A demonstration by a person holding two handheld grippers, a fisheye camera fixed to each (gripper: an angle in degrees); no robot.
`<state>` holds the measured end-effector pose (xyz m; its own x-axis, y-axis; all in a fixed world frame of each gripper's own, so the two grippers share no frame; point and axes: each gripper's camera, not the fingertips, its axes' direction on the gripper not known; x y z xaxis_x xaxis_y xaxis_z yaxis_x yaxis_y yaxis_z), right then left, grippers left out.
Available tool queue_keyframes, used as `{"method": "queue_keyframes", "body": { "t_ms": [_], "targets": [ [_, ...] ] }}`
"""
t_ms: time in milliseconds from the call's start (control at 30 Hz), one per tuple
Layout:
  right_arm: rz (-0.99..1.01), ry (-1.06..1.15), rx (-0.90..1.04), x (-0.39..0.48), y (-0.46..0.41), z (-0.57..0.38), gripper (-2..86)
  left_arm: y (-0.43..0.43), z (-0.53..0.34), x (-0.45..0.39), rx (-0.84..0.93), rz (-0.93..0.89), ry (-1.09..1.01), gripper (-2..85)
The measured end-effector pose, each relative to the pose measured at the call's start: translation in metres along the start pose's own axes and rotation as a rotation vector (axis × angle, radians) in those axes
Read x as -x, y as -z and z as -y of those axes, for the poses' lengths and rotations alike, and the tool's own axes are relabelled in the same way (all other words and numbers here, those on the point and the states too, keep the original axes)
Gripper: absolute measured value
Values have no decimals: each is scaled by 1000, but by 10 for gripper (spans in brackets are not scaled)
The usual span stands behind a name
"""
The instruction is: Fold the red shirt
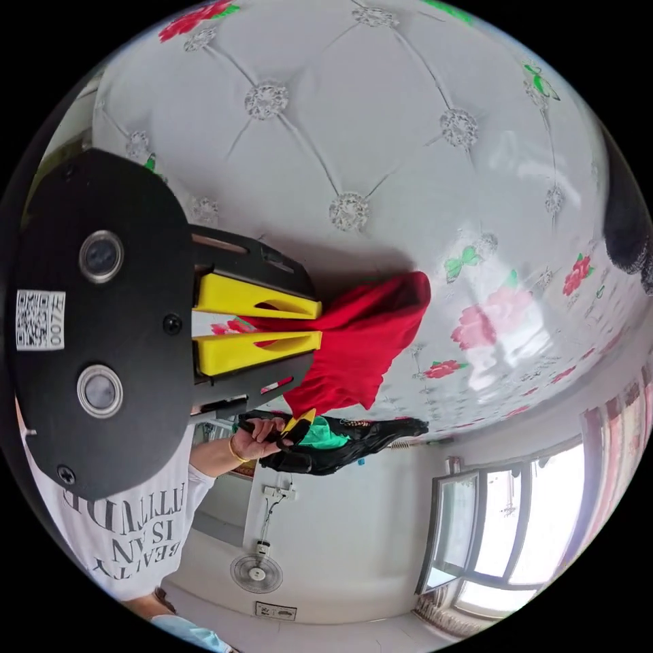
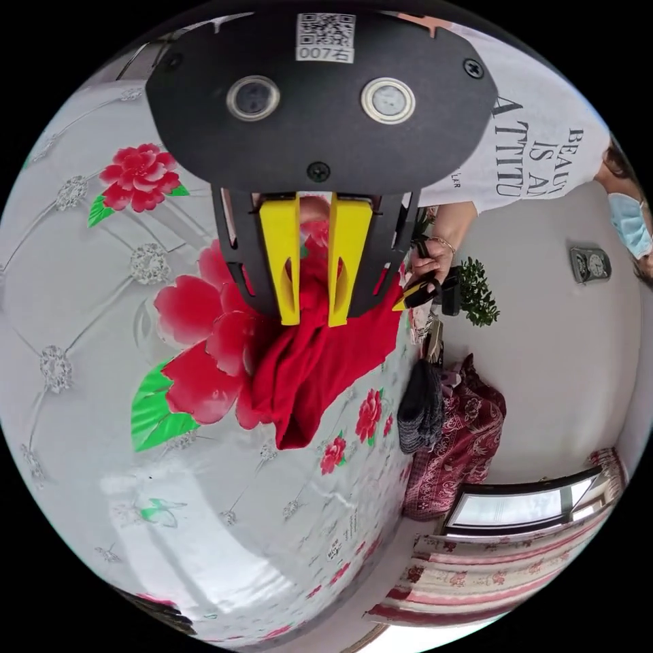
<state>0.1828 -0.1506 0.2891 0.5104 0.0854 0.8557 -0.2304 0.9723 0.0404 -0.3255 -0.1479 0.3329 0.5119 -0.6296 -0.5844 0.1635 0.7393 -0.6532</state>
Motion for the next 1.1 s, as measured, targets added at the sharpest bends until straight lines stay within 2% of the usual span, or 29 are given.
{"method": "queue_keyframes", "body": {
  "t_ms": [200,333,600,667,700,767,833,1000,1067,1100],
  "targets": [
    [36,177,127,100,-34,11,88,45,-41,-1,-88,13,3,6],
    [110,309,227,189,-94,15,84,113,-64,10,-202,37,-7,5],
    [362,463,341,381,-242,1,77,294,-104,28,-415,337,-9,12],
    [374,507,338,438,-292,-16,74,344,-119,40,-526,483,82,21],
    [357,515,330,448,-303,-21,74,354,-125,45,-560,535,133,26],
    [247,565,334,465,-344,-39,72,373,-153,67,-701,799,394,40],
    [109,598,387,453,-367,-52,71,361,-173,84,-748,912,508,46],
    [-274,613,471,343,-349,-92,69,245,-186,112,-630,890,465,66],
    [-475,567,457,279,-303,-113,68,174,-178,102,-514,841,390,67],
    [-514,547,447,265,-288,-118,68,156,-174,97,-481,820,365,67]
  ]
}}
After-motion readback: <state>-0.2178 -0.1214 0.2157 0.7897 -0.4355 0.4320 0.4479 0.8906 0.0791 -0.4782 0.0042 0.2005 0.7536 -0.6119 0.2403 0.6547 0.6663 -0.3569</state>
